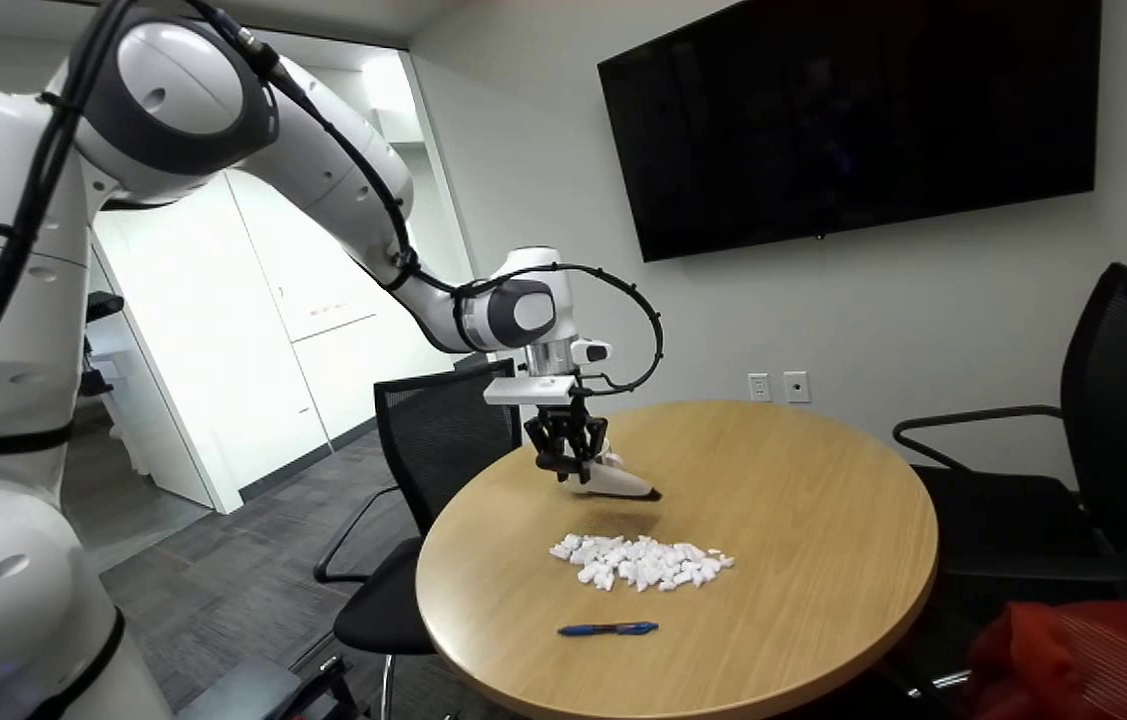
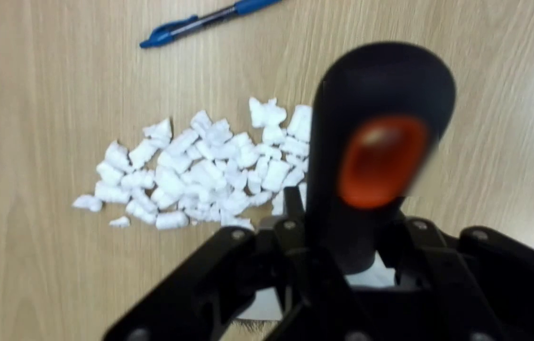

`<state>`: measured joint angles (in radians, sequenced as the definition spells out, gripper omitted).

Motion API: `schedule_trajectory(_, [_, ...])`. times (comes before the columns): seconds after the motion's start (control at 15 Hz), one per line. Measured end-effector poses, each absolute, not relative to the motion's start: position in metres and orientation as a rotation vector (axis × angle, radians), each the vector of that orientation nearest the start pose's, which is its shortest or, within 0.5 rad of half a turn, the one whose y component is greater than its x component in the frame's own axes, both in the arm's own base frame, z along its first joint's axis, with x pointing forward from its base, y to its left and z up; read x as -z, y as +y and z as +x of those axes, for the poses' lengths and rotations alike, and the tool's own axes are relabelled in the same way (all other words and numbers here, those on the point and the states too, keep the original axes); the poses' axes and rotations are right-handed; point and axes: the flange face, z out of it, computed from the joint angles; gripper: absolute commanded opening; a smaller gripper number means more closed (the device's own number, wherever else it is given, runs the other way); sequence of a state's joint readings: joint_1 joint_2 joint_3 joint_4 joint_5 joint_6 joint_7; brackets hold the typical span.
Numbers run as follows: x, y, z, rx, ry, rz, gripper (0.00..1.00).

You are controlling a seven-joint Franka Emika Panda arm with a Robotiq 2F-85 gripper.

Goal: Pick up the broom and sweep the substance on the table

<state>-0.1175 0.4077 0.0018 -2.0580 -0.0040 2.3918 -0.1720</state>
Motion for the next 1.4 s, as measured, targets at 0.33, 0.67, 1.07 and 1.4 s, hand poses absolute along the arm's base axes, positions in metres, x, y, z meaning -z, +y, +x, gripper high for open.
schedule_trajectory(0.33, [-0.25, -0.082, 0.591, 0.266, 0.098, -3.134, 0.13])
schedule_trajectory(0.67, [-0.245, -0.131, 0.615, 0.449, 0.469, -3.076, 0.13])
schedule_trajectory(1.07, [-0.197, -0.17, 0.647, 0.61, 0.919, -2.985, 0.13])
schedule_trajectory(1.4, [-0.147, -0.158, 0.663, 0.604, 1.141, -2.902, 0.13])
